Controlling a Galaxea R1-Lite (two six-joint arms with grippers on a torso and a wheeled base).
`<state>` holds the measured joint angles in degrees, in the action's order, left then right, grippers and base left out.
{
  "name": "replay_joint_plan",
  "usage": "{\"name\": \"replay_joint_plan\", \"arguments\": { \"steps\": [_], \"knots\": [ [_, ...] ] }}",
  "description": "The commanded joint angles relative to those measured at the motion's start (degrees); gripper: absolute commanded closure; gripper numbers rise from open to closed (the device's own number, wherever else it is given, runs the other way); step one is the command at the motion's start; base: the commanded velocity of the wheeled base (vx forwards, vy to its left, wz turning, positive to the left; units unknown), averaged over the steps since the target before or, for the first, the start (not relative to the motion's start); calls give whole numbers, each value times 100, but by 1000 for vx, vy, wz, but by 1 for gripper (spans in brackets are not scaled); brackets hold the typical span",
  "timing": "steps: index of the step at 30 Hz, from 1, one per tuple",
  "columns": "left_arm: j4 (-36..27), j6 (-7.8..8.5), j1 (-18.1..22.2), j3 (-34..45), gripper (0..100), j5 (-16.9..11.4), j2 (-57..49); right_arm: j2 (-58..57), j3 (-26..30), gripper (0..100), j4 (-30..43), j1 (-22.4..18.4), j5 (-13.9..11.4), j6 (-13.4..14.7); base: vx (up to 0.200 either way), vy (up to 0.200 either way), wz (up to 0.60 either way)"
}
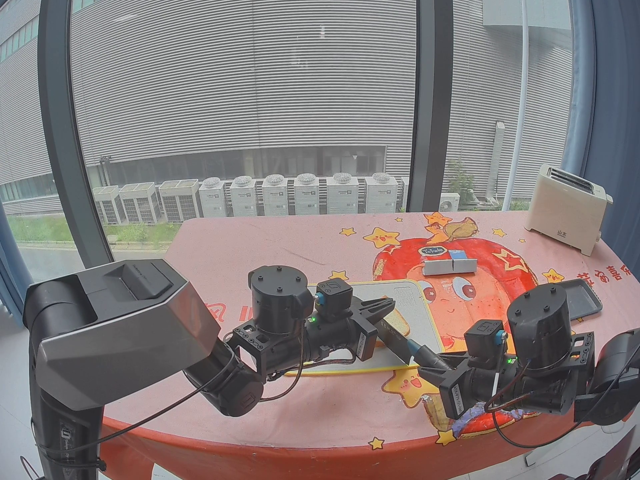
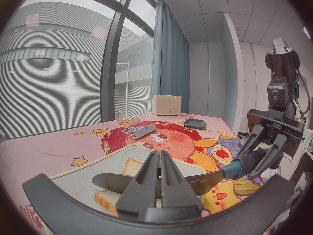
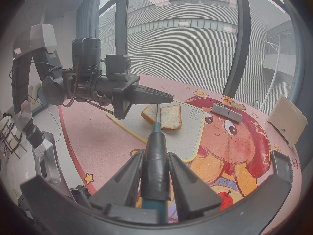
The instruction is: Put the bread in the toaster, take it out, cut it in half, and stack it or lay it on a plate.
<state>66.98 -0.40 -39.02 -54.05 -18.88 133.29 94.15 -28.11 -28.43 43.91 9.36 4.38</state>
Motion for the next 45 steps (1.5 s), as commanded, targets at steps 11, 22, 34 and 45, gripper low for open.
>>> {"name": "replay_joint_plan", "arguments": {
  "steps": [11,22,34,45],
  "knots": [
    [0,-48,61,-141,100,7,-58,-72,-54,100,4,-5,-5,19,0,0,0],
    [-9,-118,281,-343,100,7,-207,-28,-142,100,-5,-23,-5,55,0,0,0],
    [-9,-320,307,-589,100,174,-181,-10,-195,100,-5,-67,-31,98,0,0,0],
    [-18,-311,290,-571,100,183,153,51,-168,100,-5,-67,-31,116,0,0,0]
  ]
}}
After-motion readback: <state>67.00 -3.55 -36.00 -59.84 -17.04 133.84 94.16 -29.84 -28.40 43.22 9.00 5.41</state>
